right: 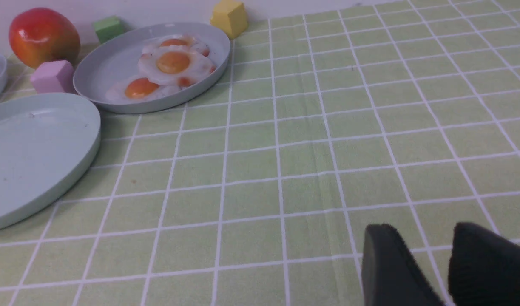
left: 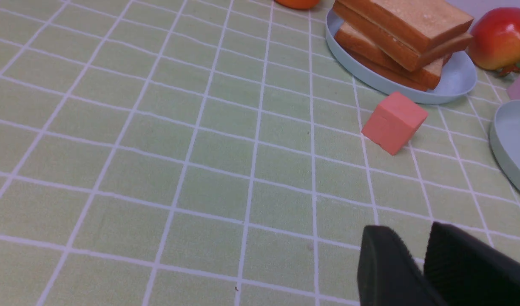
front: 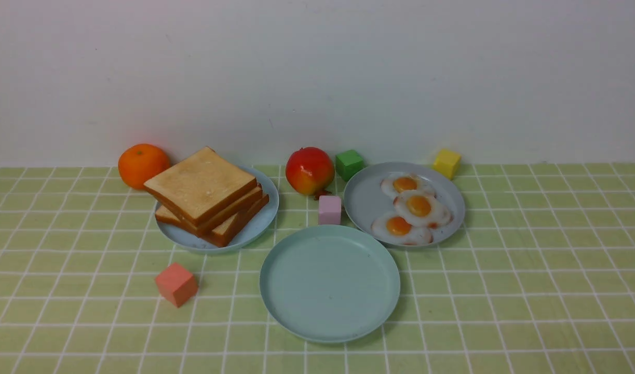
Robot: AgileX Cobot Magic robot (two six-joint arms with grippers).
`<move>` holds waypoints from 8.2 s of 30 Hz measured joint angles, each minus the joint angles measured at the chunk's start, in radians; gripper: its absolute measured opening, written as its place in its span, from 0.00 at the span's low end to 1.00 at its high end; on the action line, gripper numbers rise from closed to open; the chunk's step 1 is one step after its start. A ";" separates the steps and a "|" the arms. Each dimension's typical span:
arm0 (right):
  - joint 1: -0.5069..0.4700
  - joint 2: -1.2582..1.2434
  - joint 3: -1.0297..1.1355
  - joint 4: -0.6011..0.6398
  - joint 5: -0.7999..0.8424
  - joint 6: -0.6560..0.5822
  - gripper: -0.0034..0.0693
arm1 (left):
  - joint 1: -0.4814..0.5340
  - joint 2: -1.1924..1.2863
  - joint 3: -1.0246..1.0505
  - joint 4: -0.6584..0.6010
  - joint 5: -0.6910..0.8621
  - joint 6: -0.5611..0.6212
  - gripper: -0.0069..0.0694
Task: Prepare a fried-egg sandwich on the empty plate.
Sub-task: Use the left arm to grab a slice of bread, then use the left arm to put a slice of bread into the empty plate in the middle, then use the right arm to grab a fried egg
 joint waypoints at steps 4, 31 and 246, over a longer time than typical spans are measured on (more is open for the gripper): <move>0.000 0.000 0.000 0.000 0.000 0.000 0.38 | 0.000 0.000 0.000 0.000 0.000 0.000 0.31; 0.000 0.000 0.000 0.000 0.000 0.000 0.38 | 0.000 0.002 -0.078 -0.603 -0.262 -0.172 0.32; 0.270 1.848 -1.513 0.312 0.450 -0.184 0.46 | -0.772 0.524 -0.708 0.119 0.147 0.071 0.07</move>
